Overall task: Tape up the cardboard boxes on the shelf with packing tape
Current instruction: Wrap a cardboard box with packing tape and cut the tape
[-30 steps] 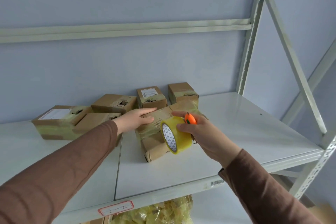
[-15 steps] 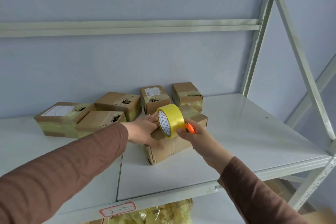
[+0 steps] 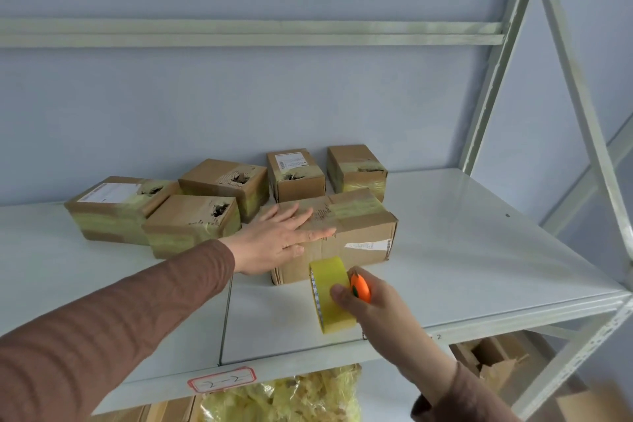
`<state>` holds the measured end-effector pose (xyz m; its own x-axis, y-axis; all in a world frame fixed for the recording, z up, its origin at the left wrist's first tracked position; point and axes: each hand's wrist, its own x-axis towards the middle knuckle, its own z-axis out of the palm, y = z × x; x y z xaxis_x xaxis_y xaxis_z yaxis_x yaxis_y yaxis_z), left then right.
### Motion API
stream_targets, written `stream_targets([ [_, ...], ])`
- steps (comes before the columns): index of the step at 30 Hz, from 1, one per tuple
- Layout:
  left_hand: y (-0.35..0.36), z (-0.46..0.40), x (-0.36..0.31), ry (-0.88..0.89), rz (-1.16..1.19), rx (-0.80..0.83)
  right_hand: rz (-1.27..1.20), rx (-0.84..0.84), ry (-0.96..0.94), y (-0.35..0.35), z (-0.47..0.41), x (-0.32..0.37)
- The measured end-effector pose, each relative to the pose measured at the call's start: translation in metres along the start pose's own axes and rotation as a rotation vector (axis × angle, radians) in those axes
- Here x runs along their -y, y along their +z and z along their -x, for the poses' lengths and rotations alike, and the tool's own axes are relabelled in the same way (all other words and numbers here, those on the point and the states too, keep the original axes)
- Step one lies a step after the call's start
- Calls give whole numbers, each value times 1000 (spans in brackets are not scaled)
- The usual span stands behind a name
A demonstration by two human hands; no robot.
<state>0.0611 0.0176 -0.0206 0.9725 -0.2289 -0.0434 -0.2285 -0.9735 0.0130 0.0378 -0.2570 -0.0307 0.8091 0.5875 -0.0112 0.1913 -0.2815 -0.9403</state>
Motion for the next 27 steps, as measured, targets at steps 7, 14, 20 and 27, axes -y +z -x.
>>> stream_targets([
  [7, 10, 11, -11, -166, -86, -145, -147, 65, 122, 6, 14, -2],
  [14, 49, 45, -102, -657, 1343, -699, -171, 98, 91, 2, 13, -12],
  [20, 48, 22, -118, -679, 1627, -275, 40, -44, -7, -14, -6, -15],
  [27, 45, 25, -119, -742, 1670, -255, 390, -20, -108, -45, -82, 1],
])
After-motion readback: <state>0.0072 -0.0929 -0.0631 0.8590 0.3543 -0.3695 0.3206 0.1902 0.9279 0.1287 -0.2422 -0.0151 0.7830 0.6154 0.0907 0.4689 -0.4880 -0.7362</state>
